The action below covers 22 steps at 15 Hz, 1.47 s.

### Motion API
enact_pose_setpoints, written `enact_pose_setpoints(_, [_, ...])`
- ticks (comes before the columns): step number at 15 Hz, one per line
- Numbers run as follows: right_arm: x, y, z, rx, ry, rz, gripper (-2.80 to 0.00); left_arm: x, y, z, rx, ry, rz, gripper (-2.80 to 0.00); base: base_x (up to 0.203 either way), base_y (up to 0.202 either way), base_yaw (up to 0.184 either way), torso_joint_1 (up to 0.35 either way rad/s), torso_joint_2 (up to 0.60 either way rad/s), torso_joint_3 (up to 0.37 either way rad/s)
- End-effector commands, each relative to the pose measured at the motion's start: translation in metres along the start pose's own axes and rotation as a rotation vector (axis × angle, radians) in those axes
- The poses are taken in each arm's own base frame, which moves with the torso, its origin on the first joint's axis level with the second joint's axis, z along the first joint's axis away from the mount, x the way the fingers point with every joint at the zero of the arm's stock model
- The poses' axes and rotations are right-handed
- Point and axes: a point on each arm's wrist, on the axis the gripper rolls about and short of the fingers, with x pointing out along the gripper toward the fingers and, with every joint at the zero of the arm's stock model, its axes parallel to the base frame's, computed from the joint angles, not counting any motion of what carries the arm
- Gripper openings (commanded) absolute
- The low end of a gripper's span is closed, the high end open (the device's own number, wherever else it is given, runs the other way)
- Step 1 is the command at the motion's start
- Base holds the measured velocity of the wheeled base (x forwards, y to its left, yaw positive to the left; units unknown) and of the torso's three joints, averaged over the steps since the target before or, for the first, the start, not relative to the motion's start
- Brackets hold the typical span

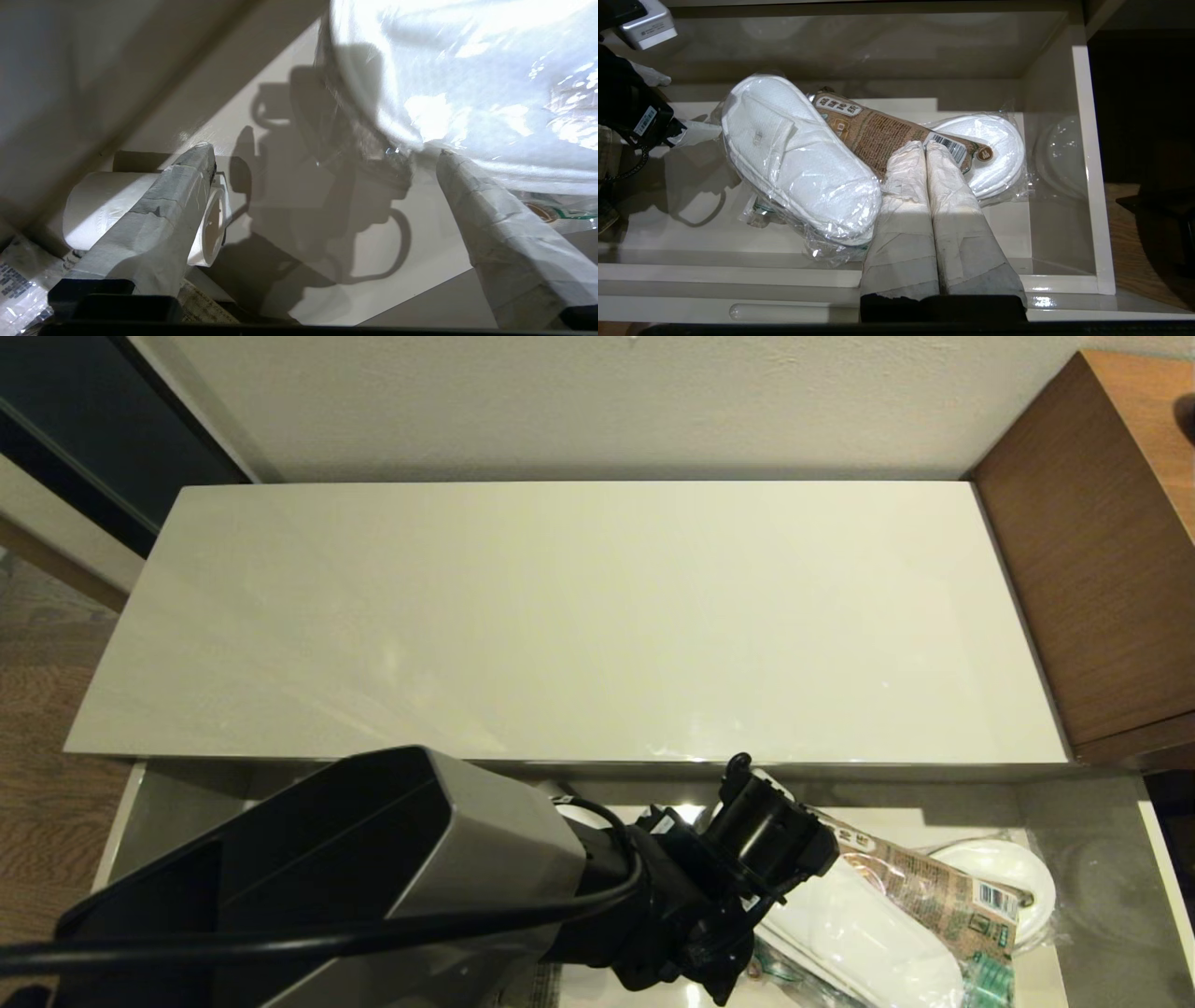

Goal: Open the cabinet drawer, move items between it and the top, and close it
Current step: Take out the disposable slippers from the drawer

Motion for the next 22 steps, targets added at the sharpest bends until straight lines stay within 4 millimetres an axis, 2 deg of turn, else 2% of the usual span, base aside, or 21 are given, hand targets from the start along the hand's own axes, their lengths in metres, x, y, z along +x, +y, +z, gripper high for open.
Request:
enact_pose_setpoints(1, [-0.002, 0.000, -0.001, 0.000, -0.021, 0.000, -2.80, 0.003, -0.002, -0.003, 0.036, 0.019, 0.003, 0.00, 0.000, 0.000, 0.000, 0.000, 0.00, 0.000])
enact_pose_setpoints(3, [-0.002, 0.000, -0.001, 0.000, -0.021, 0.000, -2.80, 0.003, -0.002, -0.004, 0.037, 0.022, 0.004, 0.00, 0.000, 0.000, 0.000, 0.000, 0.00, 0.000])
enact_pose_setpoints(7, [-0.002, 0.000, -0.001, 0.000, -0.021, 0.000, -2.80, 0.003, -0.006, -0.018, 0.064, 0.057, -0.008, 0.00, 0.000, 0.000, 0.000, 0.000, 0.00, 0.000])
enact_pose_setpoints(15, [-0.002, 0.000, -0.001, 0.000, -0.021, 0.000, -2.80, -0.027, -0.047, -0.024, 0.156, 0.014, -0.075, 0.00, 0.000, 0.000, 0.000, 0.000, 0.00, 0.000])
enact_pose_setpoints(19, [-0.002, 0.000, -0.001, 0.000, -0.021, 0.000, -2.80, -0.024, -0.047, -0.029, 0.298, 0.032, 0.063, 0.00, 0.000, 0.000, 0.000, 0.000, 0.00, 0.000])
enact_pose_setpoints(22, [-0.002, 0.000, -0.001, 0.000, -0.021, 0.000, -2.80, -0.025, -0.048, -0.026, 0.292, 0.022, 0.064, 0.00, 0.000, 0.000, 0.000, 0.000, 0.00, 0.000])
